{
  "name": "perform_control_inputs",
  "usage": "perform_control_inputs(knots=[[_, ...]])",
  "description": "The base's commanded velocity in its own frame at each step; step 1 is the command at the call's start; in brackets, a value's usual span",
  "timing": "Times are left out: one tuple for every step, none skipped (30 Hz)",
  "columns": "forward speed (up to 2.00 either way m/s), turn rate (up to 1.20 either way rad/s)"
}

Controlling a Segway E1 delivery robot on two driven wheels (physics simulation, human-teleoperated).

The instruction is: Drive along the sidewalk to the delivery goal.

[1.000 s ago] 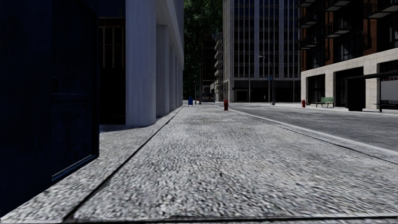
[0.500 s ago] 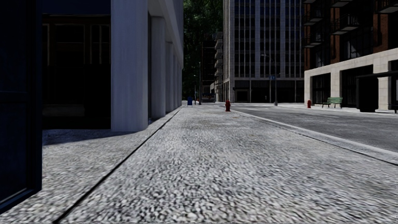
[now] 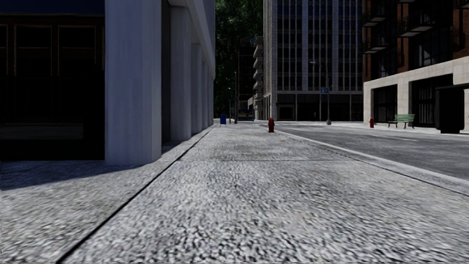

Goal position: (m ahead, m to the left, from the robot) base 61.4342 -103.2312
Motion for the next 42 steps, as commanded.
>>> perform_control_inputs(knots=[[2.00,0.00],[2.00,0.00],[2.00,0.00],[2.00,0.00],[2.00,0.00],[2.00,0.00],[2.00,0.00],[2.00,0.00],[2.00,0.00],[2.00,0.00],[2.00,0.00],[2.00,0.00],[2.00,0.00],[2.00,0.00],[2.00,0.00],[2.00,0.00],[2.00,0.00],[2.00,0.00],[2.00,0.00],[2.00,0.00],[2.00,0.00],[2.00,0.00],[2.00,0.00],[2.00,0.00],[2.00,0.00],[2.00,0.00],[2.00,0.00],[2.00,0.00],[2.00,0.00],[2.00,0.00],[2.00,0.00],[2.00,0.00],[2.00,0.00],[2.00,0.00],[2.00,0.00],[2.00,0.00],[2.00,0.00],[2.00,0.00],[2.00,0.00],[2.00,0.00],[2.00,0.00],[2.00,0.00]])
